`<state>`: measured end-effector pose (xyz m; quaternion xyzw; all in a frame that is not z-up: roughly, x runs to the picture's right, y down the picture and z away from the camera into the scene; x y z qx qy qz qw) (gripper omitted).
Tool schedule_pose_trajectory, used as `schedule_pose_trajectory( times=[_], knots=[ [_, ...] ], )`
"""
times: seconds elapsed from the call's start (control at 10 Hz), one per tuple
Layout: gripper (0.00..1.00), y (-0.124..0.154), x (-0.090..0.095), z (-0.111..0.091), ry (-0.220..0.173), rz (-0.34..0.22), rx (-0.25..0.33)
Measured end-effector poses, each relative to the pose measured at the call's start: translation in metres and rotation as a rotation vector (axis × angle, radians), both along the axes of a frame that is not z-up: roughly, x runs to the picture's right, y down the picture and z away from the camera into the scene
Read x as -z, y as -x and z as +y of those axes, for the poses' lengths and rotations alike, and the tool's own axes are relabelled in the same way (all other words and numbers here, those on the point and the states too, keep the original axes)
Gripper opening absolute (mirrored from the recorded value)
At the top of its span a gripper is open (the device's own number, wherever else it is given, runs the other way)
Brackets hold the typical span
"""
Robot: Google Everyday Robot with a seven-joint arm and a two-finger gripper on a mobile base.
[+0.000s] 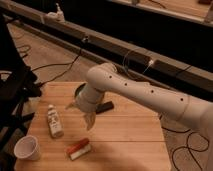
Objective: Place the ceramic cup in the ceramic bowl
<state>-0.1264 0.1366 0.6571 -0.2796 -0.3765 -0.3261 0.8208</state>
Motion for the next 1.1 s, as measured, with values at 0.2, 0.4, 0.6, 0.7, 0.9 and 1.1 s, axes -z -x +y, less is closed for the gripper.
schedule_pose_trajectory(
  times=[0.2, 0.4, 0.6, 0.7, 0.9, 1.1],
  knots=[
    [0.80, 0.030, 0.004, 0.021, -0.018, -0.046, 0.154],
    [0.80, 0.063, 0.007, 0.038, -0.015, -0.096, 0.252],
    [0.80, 0.100, 0.013, 0.055, 0.002, -0.165, 0.302],
    [0.80, 0.114, 0.016, 0.061, 0.008, -0.197, 0.311],
    [0.80, 0.151, 0.026, 0.079, 0.023, -0.287, 0.335],
    [0.80, 0.171, 0.023, 0.095, 0.009, -0.322, 0.372]
  ],
)
